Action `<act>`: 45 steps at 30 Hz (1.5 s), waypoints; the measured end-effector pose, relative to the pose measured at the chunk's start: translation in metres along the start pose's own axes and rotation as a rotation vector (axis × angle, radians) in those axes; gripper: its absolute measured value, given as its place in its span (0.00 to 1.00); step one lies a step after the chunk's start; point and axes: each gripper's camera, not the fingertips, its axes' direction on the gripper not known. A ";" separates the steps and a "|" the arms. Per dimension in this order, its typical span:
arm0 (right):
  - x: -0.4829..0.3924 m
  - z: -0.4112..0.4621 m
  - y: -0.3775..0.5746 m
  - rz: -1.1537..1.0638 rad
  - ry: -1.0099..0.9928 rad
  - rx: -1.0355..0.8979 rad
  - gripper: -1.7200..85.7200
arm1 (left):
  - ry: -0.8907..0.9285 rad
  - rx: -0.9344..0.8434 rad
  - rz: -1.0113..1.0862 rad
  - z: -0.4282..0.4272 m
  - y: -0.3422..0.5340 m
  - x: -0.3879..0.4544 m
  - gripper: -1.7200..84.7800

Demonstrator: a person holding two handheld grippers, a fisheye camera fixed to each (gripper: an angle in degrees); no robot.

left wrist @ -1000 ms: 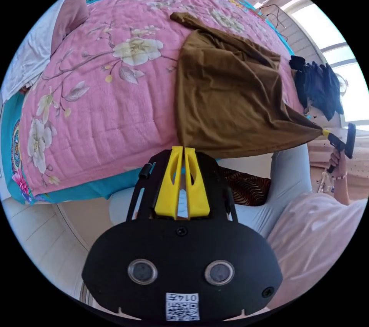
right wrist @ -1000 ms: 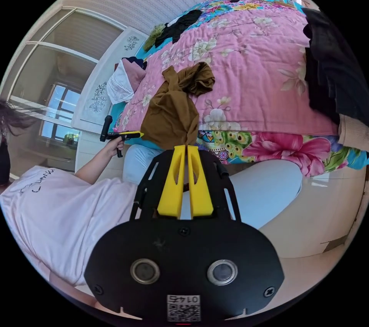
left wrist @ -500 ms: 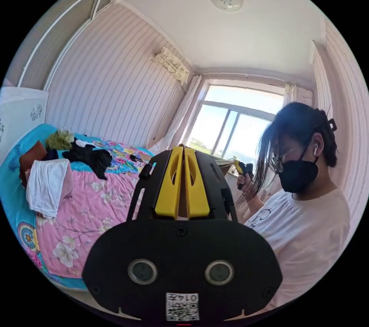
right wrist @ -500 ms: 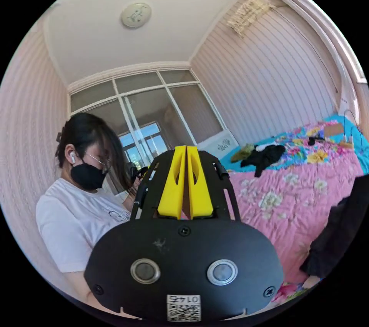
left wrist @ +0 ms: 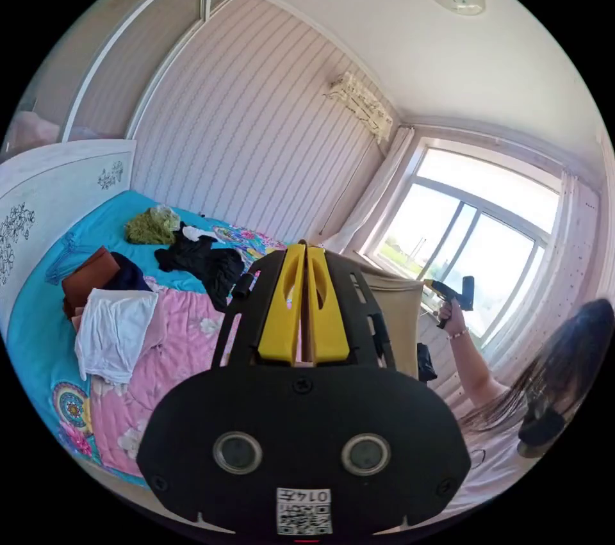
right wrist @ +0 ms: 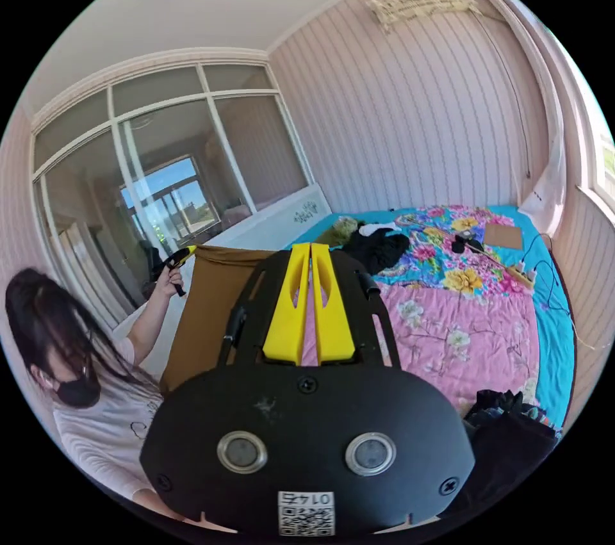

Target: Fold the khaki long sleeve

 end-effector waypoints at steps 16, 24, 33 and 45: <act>0.044 0.172 0.001 -0.057 -0.142 -0.165 0.01 | -0.081 -0.352 0.195 0.038 0.116 0.000 0.01; 0.077 0.384 0.268 0.305 -0.379 -0.708 0.02 | -0.092 -0.250 -0.221 -0.036 0.259 -0.059 0.01; 0.067 0.383 0.313 0.425 -0.430 -0.610 0.05 | 0.199 -0.013 0.143 -0.032 0.197 0.032 0.01; 0.073 0.381 0.332 0.485 -0.323 -0.665 0.12 | -0.470 -0.401 -0.317 -0.080 0.335 -0.132 0.01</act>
